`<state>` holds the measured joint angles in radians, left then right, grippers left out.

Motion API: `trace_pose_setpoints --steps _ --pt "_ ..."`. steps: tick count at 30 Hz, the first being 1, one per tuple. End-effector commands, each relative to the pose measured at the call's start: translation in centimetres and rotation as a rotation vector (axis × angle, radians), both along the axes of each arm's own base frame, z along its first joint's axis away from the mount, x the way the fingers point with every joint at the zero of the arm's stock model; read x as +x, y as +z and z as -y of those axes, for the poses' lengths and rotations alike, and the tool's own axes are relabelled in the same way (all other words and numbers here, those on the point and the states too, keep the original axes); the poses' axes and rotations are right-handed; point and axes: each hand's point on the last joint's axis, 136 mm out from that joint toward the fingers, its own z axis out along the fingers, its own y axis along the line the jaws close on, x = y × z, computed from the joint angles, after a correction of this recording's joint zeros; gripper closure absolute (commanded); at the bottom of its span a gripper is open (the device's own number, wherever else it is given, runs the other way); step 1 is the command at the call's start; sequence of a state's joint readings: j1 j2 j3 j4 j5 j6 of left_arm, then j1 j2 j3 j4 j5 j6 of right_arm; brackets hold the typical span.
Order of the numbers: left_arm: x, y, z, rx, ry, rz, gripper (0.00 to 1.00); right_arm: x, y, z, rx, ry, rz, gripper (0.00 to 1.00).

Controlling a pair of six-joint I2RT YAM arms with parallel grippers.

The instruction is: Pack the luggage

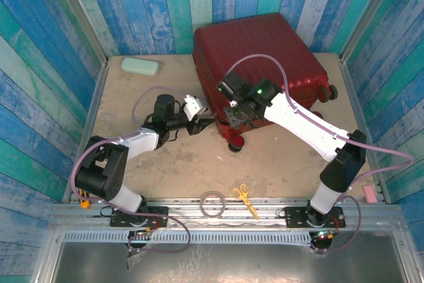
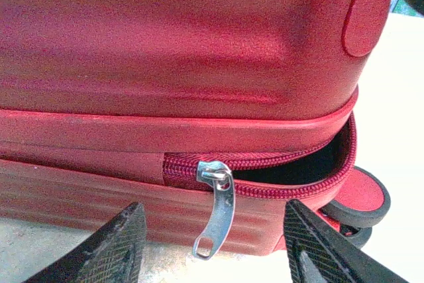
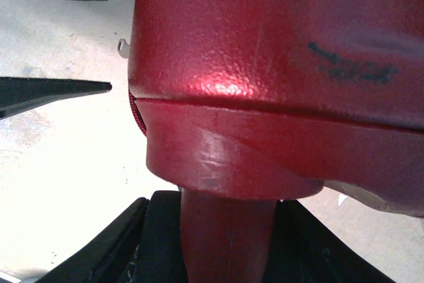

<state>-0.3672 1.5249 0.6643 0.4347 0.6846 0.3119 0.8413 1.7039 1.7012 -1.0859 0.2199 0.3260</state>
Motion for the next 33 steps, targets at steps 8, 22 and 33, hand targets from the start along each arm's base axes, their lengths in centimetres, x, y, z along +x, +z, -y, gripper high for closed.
trace_pose_setpoints --steps 8,22,33 --pt "1.1 -3.1 1.3 0.116 0.048 0.007 0.52 -0.7 3.0 -0.4 0.051 0.1 0.067 0.99" --pt "1.1 -2.0 1.9 0.046 0.031 0.018 0.83 -0.8 2.9 0.1 0.06 0.091 0.081 0.99" --pt "-3.2 0.9 3.0 0.037 -0.037 0.079 1.0 -0.6 3.0 -1.6 0.113 0.15 0.077 0.99"
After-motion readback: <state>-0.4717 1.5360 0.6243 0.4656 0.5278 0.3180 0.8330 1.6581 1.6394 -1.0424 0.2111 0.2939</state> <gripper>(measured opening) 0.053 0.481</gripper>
